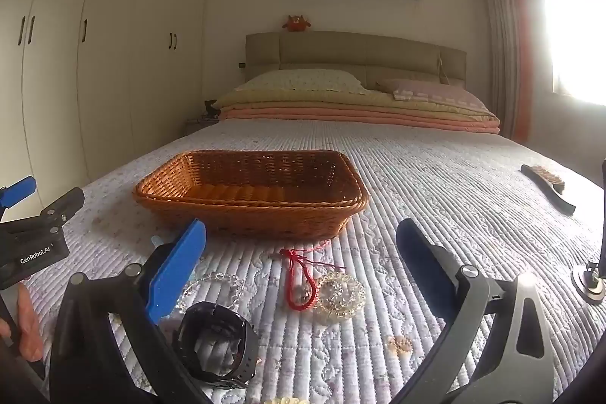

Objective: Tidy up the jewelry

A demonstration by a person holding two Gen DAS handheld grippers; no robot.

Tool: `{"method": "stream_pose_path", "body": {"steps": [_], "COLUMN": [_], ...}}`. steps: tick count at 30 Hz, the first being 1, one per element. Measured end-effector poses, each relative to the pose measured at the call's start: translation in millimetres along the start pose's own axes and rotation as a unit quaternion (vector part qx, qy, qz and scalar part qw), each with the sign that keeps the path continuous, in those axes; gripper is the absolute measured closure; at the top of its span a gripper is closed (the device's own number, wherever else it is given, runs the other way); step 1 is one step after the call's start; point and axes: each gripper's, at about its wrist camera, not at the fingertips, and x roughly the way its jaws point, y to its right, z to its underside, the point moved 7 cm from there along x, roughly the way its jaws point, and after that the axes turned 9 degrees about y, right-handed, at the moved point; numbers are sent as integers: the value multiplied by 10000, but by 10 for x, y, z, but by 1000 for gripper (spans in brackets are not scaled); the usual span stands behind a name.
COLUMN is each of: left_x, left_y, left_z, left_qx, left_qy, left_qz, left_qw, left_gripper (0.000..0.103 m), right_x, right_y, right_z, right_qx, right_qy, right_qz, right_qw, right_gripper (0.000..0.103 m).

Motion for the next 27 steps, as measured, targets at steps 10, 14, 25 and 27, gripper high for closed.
{"method": "stream_pose_path", "body": {"steps": [10,14,25,27], "left_x": [-12,-55,-76,-77], "left_y": [25,-1,-1,12], "left_z": [7,-28,-56,-48], "left_qx": [81,57,4,22], "left_qy": [108,219,283,274], "left_qz": [-63,-180,-132,-119], "left_qw": [9999,9996,9995,9996], "left_gripper": [7,7,7,7], "right_x": [157,131,126,128], "right_y": [209,209,207,208], "right_z": [-33,-51,-51,-48], "right_qx": [-86,-72,-66,-64], "right_qy": [13,64,91,86], "right_qz": [-9,-12,-72,-76], "right_qw": [10000,10000,9999,9999], "right_gripper": [6,6,6,6]}}
